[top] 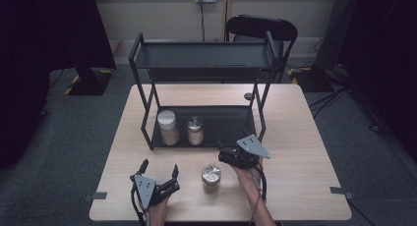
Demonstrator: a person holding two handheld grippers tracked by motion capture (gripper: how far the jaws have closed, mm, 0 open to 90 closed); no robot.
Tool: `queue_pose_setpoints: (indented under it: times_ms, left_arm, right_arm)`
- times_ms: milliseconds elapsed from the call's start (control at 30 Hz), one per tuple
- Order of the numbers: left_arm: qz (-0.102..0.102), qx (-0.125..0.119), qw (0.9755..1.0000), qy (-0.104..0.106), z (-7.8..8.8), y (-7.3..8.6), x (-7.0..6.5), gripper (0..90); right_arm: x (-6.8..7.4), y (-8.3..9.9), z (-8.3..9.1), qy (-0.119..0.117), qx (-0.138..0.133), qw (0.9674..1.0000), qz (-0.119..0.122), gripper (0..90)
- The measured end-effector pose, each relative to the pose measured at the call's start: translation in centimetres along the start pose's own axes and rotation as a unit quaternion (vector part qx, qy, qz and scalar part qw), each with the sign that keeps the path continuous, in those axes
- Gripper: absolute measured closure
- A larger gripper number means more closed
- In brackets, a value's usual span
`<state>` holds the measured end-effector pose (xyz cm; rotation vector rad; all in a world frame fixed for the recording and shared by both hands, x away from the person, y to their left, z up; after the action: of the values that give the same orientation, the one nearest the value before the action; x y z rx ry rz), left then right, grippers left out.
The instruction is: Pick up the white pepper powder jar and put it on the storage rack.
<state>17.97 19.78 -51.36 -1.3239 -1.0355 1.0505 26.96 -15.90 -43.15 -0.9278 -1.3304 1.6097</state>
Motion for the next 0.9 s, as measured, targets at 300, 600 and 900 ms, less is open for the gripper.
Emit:
queue_pose_setpoints:
  times_ms: [300,600,900]
  left_arm:
    - [0.0,-0.001,1.0,0.0,0.0,0.0,0.0,0.1]
    - [0.0,-0.002,1.0,-0.001,0.0,0.1,0.0,0.1]
    - [-0.002,-0.003,1.0,-0.001,0.0,0.1,-0.1,0.1]
  right_arm:
    - [-0.2,1.0,1.2,0.014,-0.006,0.9999,-0.006,4.8]
    - [-0.5,2.5,2.3,0.026,-0.012,0.9995,-0.014,4.8]
    - [-0.7,3.4,3.1,0.032,-0.011,0.9994,-0.012,5.0]
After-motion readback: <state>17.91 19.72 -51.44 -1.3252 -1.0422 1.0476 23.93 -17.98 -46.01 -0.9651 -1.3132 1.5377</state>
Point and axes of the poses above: each handheld gripper's, and its own axes: z roughly backward along the jaws, y roughly out of its underside, x roughly to its left, the point moved 3 cm from there along -z, roughly forward along the jaws, and after that the axes turned 2 degrees about y, right-handed, at the moved point
